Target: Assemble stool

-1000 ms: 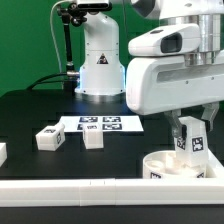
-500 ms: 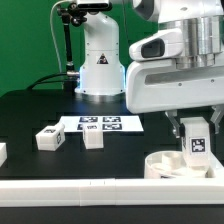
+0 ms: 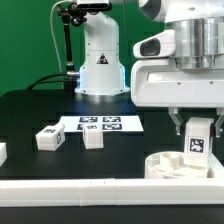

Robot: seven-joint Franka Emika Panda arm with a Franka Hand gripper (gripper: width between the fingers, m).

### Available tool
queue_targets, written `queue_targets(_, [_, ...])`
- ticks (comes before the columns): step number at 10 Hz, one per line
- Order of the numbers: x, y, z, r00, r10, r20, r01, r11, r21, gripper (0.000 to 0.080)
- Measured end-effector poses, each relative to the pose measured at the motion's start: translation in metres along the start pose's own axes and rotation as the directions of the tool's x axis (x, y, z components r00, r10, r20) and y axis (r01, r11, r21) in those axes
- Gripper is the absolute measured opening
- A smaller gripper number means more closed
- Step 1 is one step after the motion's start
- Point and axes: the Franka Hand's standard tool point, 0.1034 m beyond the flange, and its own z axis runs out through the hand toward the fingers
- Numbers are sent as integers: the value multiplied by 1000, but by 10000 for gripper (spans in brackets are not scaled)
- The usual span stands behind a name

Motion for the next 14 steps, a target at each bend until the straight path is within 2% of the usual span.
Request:
queue_targets(3, [1,1,0,960,279,22,-279,960,18,340])
queue_targets(8, [-1,0,1,810,585,43,-585,811,12,340])
queue_targets(10, [-1,0,1,763,643,58,-645,764,16,340])
queue_targets(12, [-2,-1,1,759,648,61,-650,760,16,341])
queue_targets(13, [-1,-1,0,779,624,61,-626,779,17,517])
queue_targets(14, [2,-2,-7,808,586,58,-588,808,28,621])
